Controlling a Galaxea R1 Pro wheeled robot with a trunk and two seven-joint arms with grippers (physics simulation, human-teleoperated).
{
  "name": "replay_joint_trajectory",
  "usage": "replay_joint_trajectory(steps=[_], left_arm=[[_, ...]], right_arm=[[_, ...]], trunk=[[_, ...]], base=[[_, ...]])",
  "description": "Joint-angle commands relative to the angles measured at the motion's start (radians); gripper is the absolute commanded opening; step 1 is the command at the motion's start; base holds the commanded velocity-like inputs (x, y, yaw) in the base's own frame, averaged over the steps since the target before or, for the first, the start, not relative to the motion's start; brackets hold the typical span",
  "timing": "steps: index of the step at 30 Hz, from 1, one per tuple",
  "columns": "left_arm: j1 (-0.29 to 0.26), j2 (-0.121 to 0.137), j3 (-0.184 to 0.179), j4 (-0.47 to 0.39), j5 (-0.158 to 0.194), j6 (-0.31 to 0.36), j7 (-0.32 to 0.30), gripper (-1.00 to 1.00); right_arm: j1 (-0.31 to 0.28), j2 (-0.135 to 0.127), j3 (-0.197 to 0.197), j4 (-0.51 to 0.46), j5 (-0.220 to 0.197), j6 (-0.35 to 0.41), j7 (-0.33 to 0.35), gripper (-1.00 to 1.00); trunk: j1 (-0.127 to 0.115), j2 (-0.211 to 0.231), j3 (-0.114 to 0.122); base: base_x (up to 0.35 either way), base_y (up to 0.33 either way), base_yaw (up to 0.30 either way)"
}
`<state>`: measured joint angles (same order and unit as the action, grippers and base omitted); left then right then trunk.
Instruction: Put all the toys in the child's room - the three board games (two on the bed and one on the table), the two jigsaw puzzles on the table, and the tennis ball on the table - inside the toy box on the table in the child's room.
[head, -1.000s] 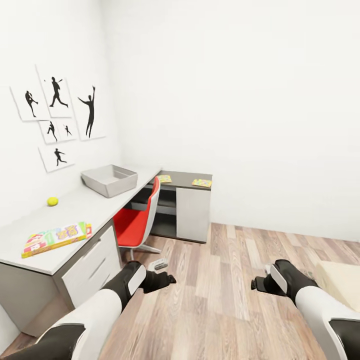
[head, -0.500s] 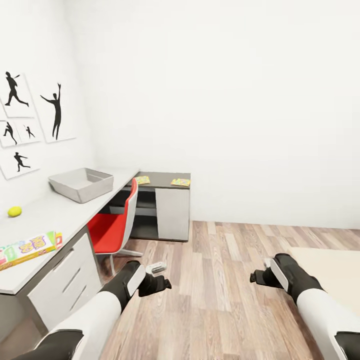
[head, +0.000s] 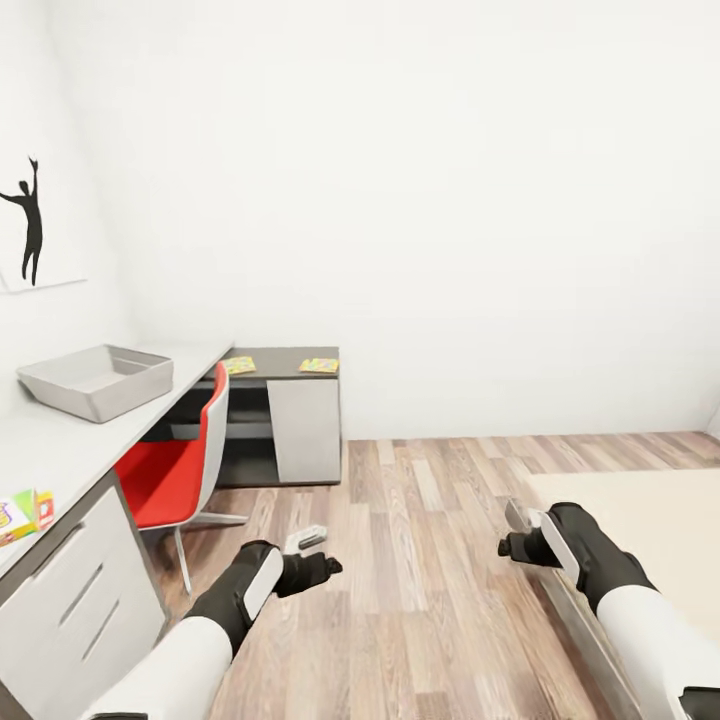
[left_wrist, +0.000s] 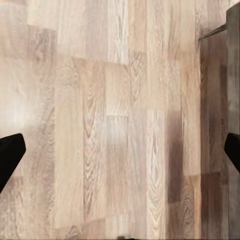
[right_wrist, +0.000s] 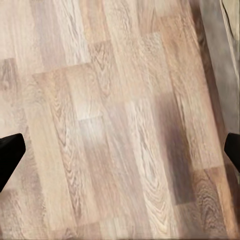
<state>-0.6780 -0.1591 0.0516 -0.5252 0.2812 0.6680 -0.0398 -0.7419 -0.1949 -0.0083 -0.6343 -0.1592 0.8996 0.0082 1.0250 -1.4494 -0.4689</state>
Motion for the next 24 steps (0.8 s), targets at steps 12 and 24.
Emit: replay_joint_trajectory(steps=[12, 24], left_arm=[[0.025, -0.004, 0.003, -0.040, 0.000, -0.081, -0.014, 1.00], [0.030, -0.004, 0.003, -0.041, 0.029, -0.124, -0.018, 1.00]], right_arm=[[0.009, 0.000, -0.001, -0.042, -0.002, 0.007, 0.002, 1.00], [0.011, 0.001, -0.001, -0.051, -0.003, 0.007, 0.009, 1.00]], trunk=[[0.000, -0.001, -0.001], [0.000, -0.001, -0.001]], base=[[0.000, 0.000, -0.287], [0.000, 0.000, -0.287]])
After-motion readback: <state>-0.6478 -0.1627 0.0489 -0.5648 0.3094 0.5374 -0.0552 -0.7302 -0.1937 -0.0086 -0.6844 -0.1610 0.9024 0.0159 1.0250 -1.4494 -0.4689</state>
